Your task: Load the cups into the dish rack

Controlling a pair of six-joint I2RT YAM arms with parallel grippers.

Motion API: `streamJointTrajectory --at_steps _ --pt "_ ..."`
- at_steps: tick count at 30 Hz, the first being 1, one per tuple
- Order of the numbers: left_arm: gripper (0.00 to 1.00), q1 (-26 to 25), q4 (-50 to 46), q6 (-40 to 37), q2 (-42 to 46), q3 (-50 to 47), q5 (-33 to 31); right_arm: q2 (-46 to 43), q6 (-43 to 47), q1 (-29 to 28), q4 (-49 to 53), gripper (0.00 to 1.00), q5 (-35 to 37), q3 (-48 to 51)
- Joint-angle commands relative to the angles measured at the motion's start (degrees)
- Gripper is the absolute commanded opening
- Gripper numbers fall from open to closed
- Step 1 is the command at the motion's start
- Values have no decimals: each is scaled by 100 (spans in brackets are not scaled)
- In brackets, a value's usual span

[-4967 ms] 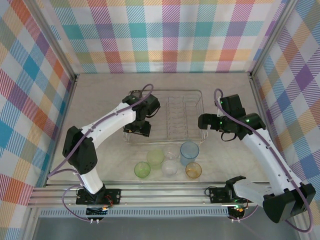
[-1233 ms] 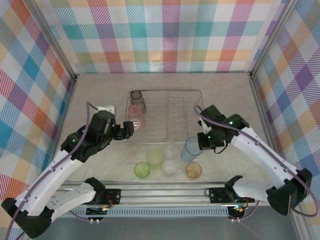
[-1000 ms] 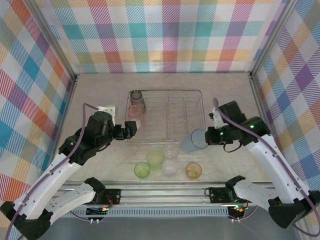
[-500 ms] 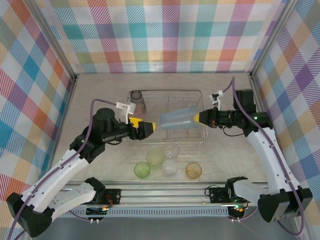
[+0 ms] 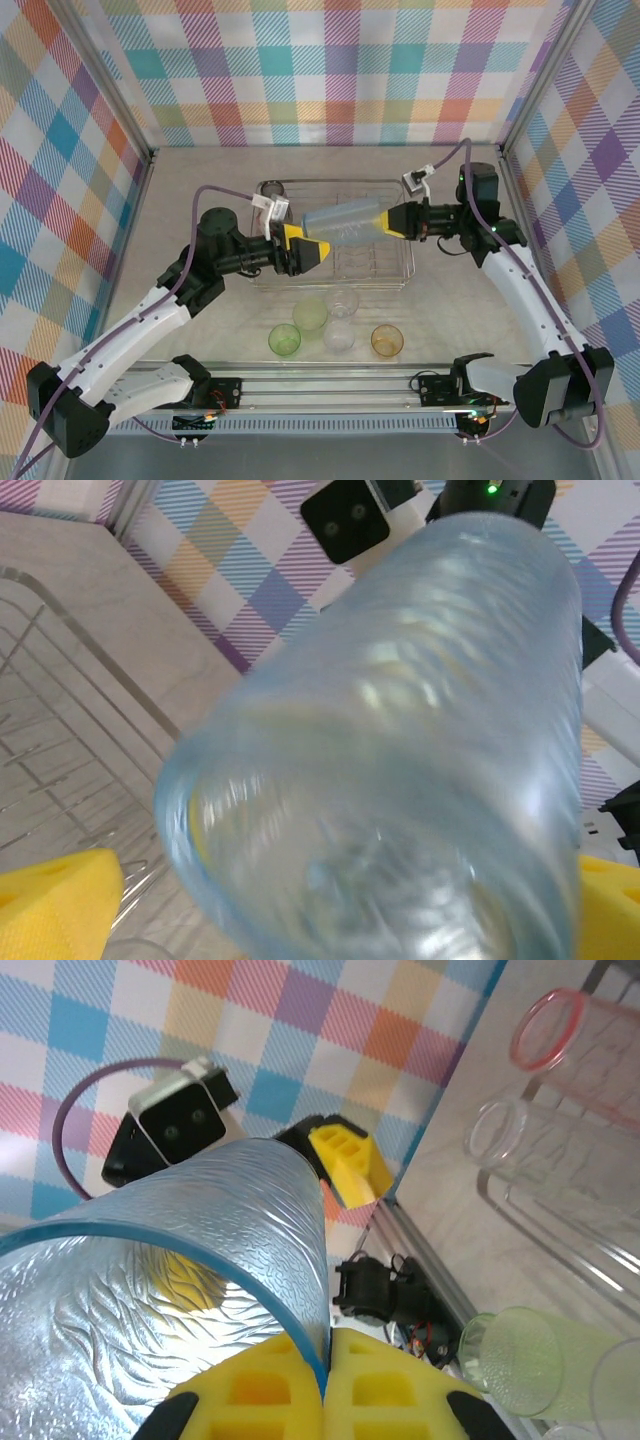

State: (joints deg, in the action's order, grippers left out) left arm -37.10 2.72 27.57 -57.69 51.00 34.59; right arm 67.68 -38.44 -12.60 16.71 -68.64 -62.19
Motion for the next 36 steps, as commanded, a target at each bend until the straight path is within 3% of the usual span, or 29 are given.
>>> streamJointTrajectory --at_steps 1,5,8,16,21,23,24,26,29,33,36 --pt "100 -69 610 120 -12 -40 264 22 43 -135 -350 0 -390 32" --pt "99 -111 835 128 19 -72 406 194 133 -145 -175 0 -270 13" --pt "93 -148 888 57 32 -86 504 278 39 -144 -285 0 -177 6" --pt "70 -183 778 -59 22 -58 400 394 -24 -257 -408 0 -141 -63" --pt "47 -227 785 -79 -14 -35 317 463 -9 -338 -419 0 -141 -18" --pt "33 -238 740 -102 -10 -21 249 474 21 -339 -390 20 -111 -26" --pt "27 -245 702 -116 8 -14 206 468 104 -340 -295 37 -51 -57" --pt "24 -254 603 -164 66 -20 53 423 489 -340 211 64 241 -192" --pt "18 -257 417 -270 239 -58 -209 303 771 -335 670 87 653 -242" --pt "16 -261 -181 -490 581 -3 -808 46 1145 -313 1380 96 1297 -223" --pt "8 -256 -1267 -737 681 372 -1718 -281 1510 -278 2392 98 2554 -230"
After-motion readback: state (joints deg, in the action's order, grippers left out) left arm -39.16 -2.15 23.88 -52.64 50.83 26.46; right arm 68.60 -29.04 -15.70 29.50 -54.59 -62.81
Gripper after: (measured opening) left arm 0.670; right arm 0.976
